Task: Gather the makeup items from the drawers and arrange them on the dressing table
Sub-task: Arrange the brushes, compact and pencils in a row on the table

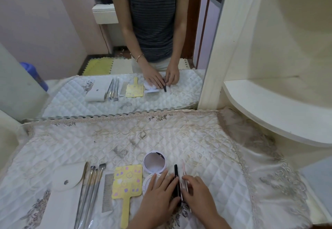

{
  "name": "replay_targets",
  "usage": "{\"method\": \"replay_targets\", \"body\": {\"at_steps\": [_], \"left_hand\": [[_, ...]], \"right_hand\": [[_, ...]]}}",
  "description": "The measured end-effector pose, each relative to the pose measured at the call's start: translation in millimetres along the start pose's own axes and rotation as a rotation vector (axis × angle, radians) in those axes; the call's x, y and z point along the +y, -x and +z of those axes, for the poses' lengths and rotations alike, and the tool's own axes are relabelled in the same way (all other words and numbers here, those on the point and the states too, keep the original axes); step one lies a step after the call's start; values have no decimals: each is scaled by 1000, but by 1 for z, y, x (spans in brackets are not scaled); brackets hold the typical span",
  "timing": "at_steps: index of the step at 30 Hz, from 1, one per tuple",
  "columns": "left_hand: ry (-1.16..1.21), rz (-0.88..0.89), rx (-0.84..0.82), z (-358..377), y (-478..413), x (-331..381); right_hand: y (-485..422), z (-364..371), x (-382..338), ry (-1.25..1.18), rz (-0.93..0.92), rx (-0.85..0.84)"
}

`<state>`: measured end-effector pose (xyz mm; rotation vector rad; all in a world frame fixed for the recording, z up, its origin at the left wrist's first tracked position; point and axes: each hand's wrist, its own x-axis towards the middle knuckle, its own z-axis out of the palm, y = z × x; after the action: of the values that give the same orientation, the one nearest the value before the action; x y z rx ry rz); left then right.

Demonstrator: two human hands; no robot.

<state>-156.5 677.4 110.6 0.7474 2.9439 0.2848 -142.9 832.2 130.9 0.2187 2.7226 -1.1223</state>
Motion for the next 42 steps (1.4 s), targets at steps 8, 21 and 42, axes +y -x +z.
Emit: {"method": "replay_targets", "body": {"at_steps": [8, 21, 42], "left_hand": [[43, 27, -32, -9, 2, 1], [-76, 53, 51, -6, 0, -12], [-50, 27, 16, -2, 5, -14]], "right_hand": [[1, -1, -3, 25, -12, 5], [-5, -18, 3, 291, -172, -225], [-1, -19, -3, 395, -225, -357]]}}
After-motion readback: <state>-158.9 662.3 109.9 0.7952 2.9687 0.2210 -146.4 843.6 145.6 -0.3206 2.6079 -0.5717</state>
